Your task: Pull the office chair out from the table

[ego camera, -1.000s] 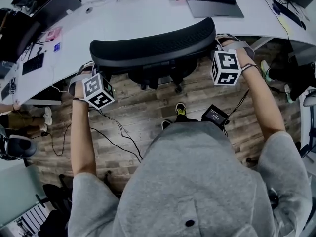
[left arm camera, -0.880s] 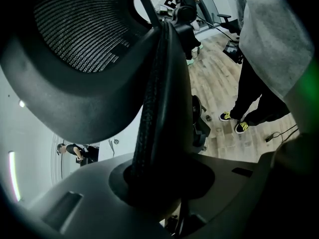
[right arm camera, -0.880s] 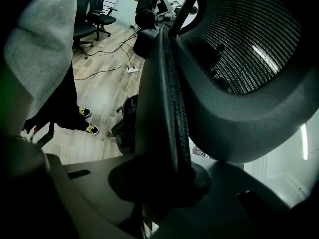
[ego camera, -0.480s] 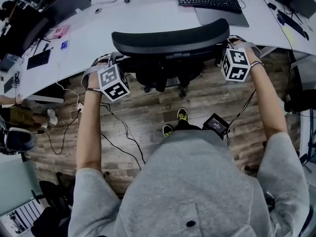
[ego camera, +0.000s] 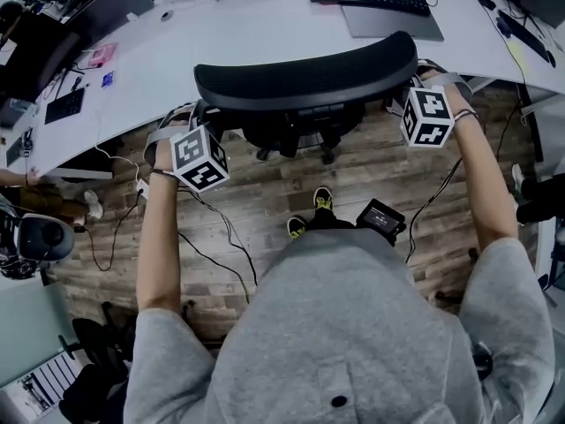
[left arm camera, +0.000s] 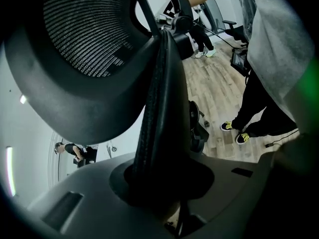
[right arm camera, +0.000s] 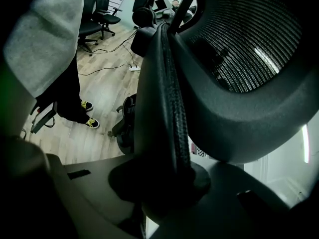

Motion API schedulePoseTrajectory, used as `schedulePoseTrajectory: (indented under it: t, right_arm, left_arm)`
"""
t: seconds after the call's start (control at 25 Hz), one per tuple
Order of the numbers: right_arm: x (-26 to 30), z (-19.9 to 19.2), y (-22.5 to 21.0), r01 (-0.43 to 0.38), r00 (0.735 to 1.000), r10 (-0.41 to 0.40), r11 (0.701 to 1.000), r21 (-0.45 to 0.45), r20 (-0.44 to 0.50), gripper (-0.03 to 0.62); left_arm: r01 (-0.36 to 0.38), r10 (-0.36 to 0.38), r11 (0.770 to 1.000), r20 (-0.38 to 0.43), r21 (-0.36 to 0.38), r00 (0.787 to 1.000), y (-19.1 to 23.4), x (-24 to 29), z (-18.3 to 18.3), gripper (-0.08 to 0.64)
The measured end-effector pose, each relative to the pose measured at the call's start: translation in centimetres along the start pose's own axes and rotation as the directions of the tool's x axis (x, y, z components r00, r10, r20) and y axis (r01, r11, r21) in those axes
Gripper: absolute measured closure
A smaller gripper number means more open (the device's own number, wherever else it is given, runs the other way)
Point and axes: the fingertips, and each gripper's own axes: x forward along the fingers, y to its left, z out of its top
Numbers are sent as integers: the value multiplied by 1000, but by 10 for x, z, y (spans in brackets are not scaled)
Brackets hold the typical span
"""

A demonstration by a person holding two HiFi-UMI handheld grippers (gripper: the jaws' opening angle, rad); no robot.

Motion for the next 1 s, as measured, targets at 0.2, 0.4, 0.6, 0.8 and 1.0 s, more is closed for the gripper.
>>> schedulePoseTrajectory:
  t: [0.2, 0.4, 0.6, 0.8, 1.0]
  right_arm:
    - [-12, -1, 16, -10, 1000, 10, 1000, 5, -9, 514]
    - [-34, -12, 35, -22, 1000, 22, 1000, 8, -12, 514]
    - [-56, -3, 61, -13, 1000, 14, 999, 33, -21, 514]
    - [-76, 2, 87, 1, 999, 1, 998, 56, -34, 514]
    - [-98, 6, 114, 4, 999, 0, 997, 78, -51, 514]
  left_arm:
    - [18, -18, 1000, 15, 14, 1000, -13, -9, 6, 466]
    - [37, -37, 999, 45, 18, 998, -37, -26, 26, 468]
    - [50, -52, 998, 54, 39, 997, -54, -41, 25, 468]
    - [55, -59, 997, 68, 57, 996, -76, -56, 29, 468]
    - [53, -58, 996, 81, 73, 995, -95, -71, 33, 468]
